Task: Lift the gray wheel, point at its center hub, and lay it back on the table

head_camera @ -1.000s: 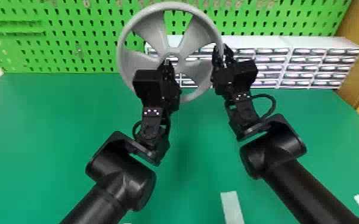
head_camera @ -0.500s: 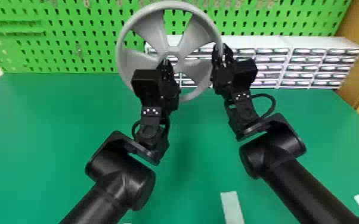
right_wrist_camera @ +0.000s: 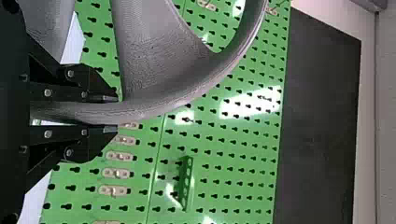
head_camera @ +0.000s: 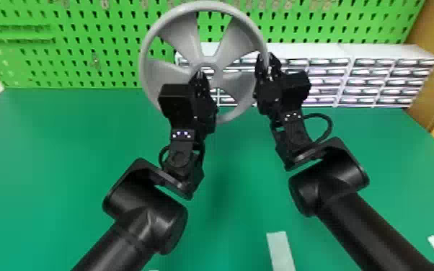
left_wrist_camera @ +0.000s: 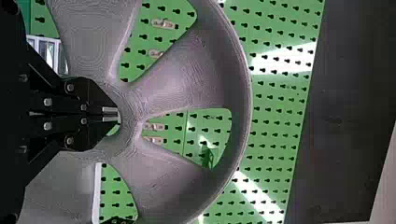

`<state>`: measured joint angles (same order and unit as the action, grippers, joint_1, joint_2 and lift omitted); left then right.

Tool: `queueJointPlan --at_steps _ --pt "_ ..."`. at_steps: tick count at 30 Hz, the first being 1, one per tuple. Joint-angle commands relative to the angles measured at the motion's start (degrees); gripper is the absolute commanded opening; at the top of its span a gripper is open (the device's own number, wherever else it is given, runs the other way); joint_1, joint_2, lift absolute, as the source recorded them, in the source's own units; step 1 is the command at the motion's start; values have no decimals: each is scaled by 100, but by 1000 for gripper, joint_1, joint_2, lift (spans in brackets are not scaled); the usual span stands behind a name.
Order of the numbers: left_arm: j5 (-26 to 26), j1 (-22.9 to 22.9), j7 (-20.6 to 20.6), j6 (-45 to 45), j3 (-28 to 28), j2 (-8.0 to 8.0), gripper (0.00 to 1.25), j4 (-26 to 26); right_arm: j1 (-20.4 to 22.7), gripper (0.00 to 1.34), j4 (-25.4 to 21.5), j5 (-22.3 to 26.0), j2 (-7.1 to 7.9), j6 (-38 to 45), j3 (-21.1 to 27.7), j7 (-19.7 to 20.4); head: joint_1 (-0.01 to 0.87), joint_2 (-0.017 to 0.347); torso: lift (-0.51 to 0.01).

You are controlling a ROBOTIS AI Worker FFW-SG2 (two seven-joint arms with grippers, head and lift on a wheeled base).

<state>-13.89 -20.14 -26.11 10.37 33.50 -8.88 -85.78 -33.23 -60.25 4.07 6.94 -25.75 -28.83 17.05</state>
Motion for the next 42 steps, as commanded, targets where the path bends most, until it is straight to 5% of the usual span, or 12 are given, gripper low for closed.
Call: queueJointPlan --at_steps 1,14,42 --pt "1 -8 0 0 -10 0 104 8 -8 72 -4 6 -8 0 -18 0 692 48 -96" --pt "-52 36 0 35 52 0 110 -62 -8 72 -4 14 1 9 -18 0 692 48 -96" --pt "247 1486 -79 -246 -344 -229 133 -1908 -70 72 31 14 45 237 -27 0 692 48 -96"
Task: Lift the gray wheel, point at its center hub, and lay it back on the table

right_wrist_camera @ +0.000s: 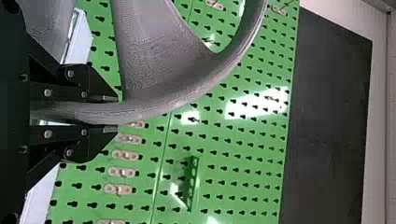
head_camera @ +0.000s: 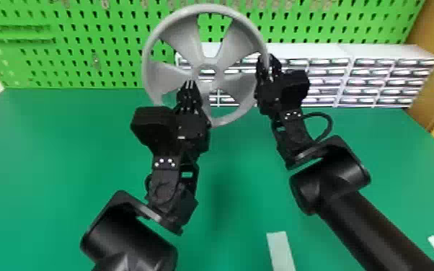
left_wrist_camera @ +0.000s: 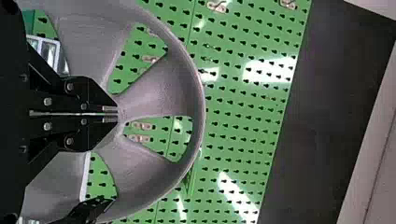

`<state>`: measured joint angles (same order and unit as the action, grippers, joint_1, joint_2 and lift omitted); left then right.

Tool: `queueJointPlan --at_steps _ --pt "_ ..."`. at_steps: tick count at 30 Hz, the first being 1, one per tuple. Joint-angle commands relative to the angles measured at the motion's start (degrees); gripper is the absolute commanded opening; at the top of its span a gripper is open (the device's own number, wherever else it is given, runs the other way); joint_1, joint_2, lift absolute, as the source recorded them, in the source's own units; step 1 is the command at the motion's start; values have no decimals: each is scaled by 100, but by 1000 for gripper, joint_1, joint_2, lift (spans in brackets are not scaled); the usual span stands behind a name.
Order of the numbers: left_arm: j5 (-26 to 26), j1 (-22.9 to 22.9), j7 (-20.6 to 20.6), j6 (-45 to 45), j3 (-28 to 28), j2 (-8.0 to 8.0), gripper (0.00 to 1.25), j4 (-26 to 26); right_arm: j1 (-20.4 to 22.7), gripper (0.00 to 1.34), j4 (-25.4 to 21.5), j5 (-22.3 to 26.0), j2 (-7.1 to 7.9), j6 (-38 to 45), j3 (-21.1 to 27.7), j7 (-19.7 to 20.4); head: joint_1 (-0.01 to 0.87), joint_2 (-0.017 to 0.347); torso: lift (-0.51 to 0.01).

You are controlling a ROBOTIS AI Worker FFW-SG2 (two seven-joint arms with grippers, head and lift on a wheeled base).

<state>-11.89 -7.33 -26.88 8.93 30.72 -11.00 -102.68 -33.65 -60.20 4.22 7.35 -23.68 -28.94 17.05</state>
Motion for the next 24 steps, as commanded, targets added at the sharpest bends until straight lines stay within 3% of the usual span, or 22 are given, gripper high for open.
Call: queueJointPlan --at_steps 1,12,24 --pt "47 250 -2 -128 -102 -16 137 -279 -37 72 34 0 3 39 -24 0 692 48 -96" --pt "187 874 -37 -875 -383 -78 172 -1246 -72 72 70 0 30 92 -33 0 692 48 -96" --pt "504 1041 -169 -937 -523 -104 181 -1457 -107 72 70 35 65 224 -51 0 692 48 -96"
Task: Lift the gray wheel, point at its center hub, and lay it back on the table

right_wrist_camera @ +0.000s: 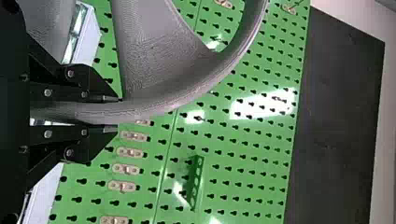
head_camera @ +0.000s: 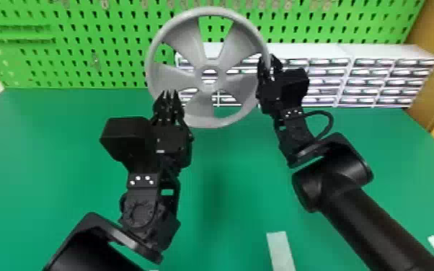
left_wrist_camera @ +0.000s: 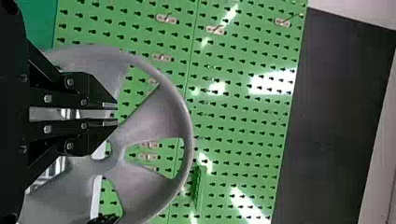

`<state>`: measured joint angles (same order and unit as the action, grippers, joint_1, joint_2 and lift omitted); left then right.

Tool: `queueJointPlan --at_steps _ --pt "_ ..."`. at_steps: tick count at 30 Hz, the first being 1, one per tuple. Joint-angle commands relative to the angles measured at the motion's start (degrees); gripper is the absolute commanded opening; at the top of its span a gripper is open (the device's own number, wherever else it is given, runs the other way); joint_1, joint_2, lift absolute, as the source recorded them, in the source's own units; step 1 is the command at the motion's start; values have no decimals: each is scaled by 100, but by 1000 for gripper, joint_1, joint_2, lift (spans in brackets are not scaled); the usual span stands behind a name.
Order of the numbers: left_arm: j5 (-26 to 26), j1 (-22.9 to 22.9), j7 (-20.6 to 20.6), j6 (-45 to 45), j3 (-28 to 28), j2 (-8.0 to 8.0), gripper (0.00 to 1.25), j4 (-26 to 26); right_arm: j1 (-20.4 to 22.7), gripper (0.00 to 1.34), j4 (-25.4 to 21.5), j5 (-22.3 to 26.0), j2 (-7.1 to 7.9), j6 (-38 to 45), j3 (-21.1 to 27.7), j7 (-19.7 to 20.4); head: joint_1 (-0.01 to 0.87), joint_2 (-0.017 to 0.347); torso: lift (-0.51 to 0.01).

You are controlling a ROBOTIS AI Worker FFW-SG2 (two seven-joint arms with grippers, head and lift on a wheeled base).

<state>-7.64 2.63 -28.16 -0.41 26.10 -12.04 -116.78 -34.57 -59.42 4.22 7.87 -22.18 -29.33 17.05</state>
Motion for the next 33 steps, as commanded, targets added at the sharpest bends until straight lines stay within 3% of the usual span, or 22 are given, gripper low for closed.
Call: queueJointPlan --at_steps 1,12,20,33 --pt "87 53 -49 -3 -79 0 183 -64 -15 72 -8 70 22 100 -20 0 692 48 -96" --pt "368 80 -119 6 -88 18 186 -108 3 72 -509 545 119 1058 -55 0 692 48 -96" --pt "368 71 -137 6 -88 27 189 -108 -32 72 -1195 835 163 2667 -20 0 692 48 -96" --pt "368 53 -137 6 -79 27 190 -108 -472 72 -1801 1020 -31 5716 68 -9 692 48 -96"
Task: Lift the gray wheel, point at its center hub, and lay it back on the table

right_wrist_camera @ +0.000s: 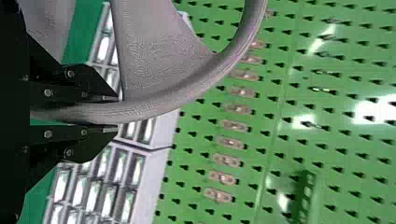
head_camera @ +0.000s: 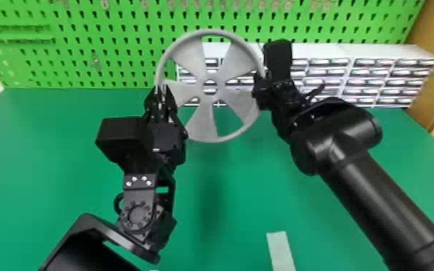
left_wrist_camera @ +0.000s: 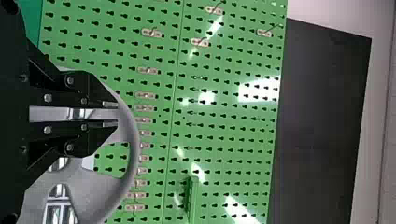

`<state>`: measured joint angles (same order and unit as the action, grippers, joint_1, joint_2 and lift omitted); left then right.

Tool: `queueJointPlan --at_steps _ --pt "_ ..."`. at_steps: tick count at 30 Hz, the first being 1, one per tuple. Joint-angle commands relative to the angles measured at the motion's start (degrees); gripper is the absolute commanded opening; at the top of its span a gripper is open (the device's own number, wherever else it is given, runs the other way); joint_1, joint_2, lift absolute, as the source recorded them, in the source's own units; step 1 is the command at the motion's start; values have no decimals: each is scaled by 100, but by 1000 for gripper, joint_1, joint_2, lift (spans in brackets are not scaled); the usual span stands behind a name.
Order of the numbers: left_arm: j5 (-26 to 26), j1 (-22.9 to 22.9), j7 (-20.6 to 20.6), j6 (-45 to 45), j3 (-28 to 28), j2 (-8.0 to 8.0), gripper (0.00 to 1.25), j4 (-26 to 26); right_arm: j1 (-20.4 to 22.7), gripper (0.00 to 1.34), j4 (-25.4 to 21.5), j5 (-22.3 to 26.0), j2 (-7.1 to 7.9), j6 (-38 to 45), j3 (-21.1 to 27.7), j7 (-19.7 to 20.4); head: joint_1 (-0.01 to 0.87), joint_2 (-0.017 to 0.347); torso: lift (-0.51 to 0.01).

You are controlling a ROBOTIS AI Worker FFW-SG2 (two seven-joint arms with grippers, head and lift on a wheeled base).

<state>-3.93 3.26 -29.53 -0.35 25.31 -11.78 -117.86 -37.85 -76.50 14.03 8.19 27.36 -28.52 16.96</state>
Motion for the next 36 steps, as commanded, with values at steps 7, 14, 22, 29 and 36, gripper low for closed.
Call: queueJointPlan --at_steps 7,14,22,29,36 --pt "6 -27 0 0 9 0 190 9 -390 74 -137 382 -107 1693 -93 0 692 48 -96" --pt "-3 -45 0 0 44 0 192 9 -663 74 171 1313 -28 2458 -66 -263 692 48 -96" --pt "15 -54 0 0 53 0 193 53 -909 74 250 1884 139 2854 -488 -316 692 48 -96" --pt "24 -63 0 0 61 -9 195 53 -1076 74 452 2693 306 2854 -1095 -316 692 48 -96" --pt "24 -71 0 0 70 -9 195 62 -1164 74 522 2807 333 2827 -1596 -316 692 48 -96"
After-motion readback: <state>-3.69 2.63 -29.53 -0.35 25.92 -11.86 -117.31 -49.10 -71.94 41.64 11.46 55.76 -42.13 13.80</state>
